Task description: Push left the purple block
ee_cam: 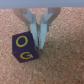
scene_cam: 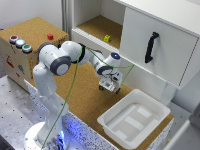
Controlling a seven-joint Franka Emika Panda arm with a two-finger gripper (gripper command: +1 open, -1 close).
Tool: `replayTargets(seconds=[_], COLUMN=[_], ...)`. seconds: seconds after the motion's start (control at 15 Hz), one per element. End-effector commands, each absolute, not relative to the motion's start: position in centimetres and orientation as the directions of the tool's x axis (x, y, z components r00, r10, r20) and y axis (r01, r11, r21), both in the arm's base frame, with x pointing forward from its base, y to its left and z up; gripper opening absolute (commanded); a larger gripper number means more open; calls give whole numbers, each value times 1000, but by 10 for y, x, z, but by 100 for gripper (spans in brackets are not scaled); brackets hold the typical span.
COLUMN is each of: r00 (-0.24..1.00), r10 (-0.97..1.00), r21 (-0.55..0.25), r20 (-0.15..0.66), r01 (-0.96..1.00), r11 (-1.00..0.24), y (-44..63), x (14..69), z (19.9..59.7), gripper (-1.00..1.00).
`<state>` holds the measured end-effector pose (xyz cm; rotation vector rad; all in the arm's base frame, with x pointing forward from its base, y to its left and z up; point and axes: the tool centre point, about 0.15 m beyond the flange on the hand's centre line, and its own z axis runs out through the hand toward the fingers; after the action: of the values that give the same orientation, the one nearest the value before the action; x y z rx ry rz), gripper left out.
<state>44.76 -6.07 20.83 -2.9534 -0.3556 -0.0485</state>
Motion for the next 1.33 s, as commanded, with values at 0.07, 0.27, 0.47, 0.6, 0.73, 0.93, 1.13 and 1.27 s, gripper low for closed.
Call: replayTargets(seconds=[0.07,0.27,0.47,0.6,0.73,0.93,1.13,1.27], r00=[970,967,953,939,929,918,917,924], r10=[233,246,289,320,348,379,378,355], r21=[-116,-89,-78,-78,-76,-65,-73,-63], r20=[66,70,92,127,126,119,126,143], r01=[239,251,296,331,359,388,389,367], r11=[-964,-964,-952,-940,-930,-920,-918,-928], y=[-36,-34,-28,-23,-19,-13,-6,1], x=[425,422,419,412,405,397,396,400], z=[208,210,210,211,207,203,200,203], gripper=[-100,-100,-100,-100,-100,-100,-100,-100])
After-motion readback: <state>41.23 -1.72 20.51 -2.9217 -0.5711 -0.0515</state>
